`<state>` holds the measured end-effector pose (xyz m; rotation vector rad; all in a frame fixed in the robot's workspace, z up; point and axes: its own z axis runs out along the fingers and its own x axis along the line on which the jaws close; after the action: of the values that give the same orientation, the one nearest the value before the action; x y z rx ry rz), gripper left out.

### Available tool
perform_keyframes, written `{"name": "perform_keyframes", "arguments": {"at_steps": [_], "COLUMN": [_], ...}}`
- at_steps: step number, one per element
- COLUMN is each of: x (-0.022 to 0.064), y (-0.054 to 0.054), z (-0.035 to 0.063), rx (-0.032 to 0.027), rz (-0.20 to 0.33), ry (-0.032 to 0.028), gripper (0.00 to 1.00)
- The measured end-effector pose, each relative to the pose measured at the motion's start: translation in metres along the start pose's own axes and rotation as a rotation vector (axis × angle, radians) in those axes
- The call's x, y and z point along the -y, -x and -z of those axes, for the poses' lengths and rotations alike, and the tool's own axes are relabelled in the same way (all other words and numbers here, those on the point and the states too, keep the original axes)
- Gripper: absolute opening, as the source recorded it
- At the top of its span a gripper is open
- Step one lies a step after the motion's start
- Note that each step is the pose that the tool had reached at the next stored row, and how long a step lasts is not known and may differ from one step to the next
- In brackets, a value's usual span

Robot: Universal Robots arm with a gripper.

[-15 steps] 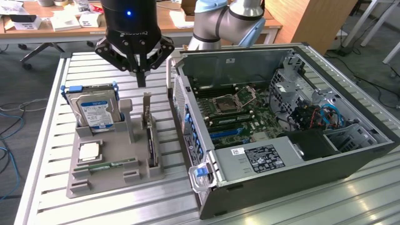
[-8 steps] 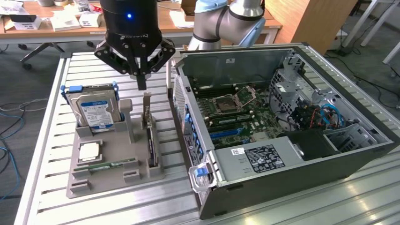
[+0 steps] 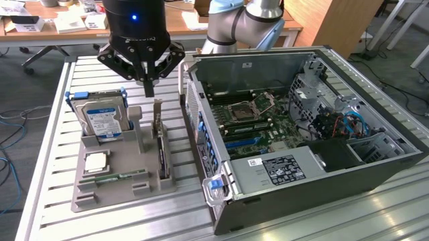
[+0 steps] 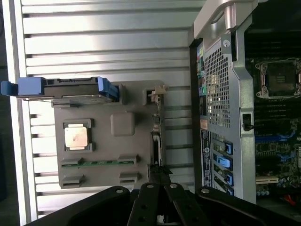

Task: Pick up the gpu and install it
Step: 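Reach for the gpu, then pick up the gpu and move the gpu toward the slot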

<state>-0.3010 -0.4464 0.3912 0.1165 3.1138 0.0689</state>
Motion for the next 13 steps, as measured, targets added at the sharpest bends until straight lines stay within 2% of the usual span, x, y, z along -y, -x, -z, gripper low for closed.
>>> {"name": "perform_keyframes", "arguments": {"at_steps": [3,13], "x": [0.0024,0.0026], "y": [0.0002,0.0002], "z": [0.0000,0.0000], "rx": [0.0001,0.0001], "rz": [0.000,0.000], "ry": [0.0000,0.0000], "gripper": [0.11,0.11]}}
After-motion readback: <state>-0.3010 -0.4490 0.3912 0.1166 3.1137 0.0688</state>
